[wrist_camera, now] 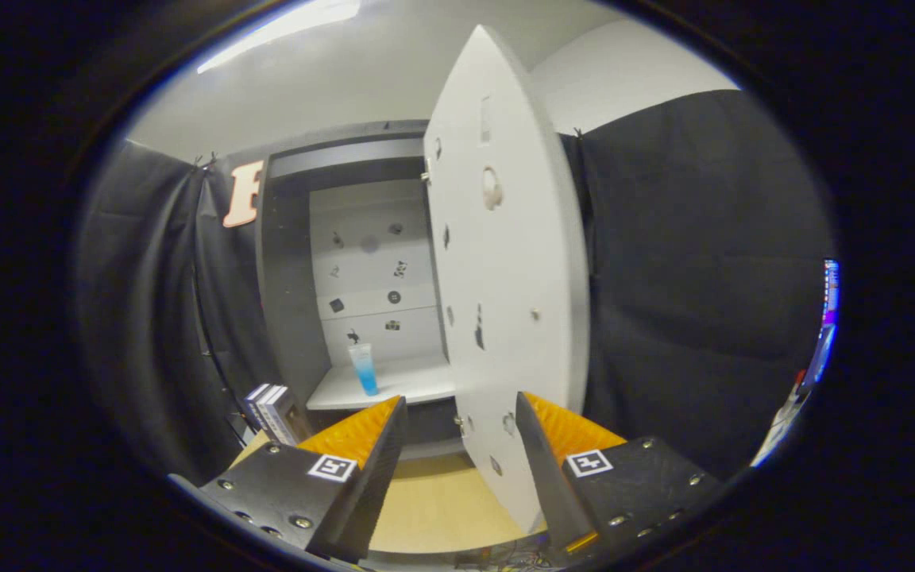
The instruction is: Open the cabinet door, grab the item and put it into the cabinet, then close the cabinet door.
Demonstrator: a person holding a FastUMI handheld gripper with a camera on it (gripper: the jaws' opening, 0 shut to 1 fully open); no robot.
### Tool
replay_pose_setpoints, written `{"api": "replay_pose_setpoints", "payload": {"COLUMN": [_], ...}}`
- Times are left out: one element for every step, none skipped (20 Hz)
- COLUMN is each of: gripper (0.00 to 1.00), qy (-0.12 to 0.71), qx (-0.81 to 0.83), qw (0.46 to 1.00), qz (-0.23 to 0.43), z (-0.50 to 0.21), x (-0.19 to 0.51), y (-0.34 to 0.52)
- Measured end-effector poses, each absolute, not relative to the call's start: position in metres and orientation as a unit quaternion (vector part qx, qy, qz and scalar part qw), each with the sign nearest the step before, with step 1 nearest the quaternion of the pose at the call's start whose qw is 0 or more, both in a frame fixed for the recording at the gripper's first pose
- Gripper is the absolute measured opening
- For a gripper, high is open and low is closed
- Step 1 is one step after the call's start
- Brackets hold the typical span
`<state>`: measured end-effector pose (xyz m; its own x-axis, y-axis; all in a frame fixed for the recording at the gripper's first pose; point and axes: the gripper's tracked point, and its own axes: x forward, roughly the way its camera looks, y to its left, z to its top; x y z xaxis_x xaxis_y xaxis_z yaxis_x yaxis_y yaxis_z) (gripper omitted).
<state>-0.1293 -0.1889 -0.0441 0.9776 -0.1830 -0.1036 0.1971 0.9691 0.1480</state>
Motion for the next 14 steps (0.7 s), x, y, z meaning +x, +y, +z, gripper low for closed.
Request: {"api": "replay_pose_setpoints", "payload": {"gripper": [0.81,0.81,0.81,0.81,0.81,0.82,0.84,0.85,0.85,0.85,0.86,0.86,0.86,0.86], "qy": [0.042,0.042,0.042,0.047,0.054,0.057,0.059,0.061,0.064,0.066,0.067,0.071,0.074,0.077], "qx": [0.082,0.084,0.084,0.083,0.081,0.079,0.077,0.074,0.074,0.075,0.075,0.074,0.073,0.073], "qw": [0.991,0.989,0.988,0.987,0.986,0.986,0.985,0.985,0.986,0.986,0.987,0.988,0.989,0.989], "qz": [-0.102,-0.111,-0.120,-0.129,-0.134,-0.137,-0.141,-0.140,-0.137,-0.131,-0.126,-0.118,-0.110,-0.098], "z": [-0.043,-0.046,-0.049,-0.054,-0.060,-0.063,-0.066,-0.070,-0.074,-0.076,-0.079,-0.082,-0.085,-0.087], "x": [-0.134,-0.139,-0.144,-0.149,-0.152,-0.153,-0.152,-0.149,-0.144,-0.138,-0.131,-0.124,-0.118,-0.113], "y": [-0.201,-0.215,-0.231,-0.247,-0.261,-0.271,-0.283,-0.292,-0.298,-0.302,-0.305,-0.308,-0.309,-0.306]}}
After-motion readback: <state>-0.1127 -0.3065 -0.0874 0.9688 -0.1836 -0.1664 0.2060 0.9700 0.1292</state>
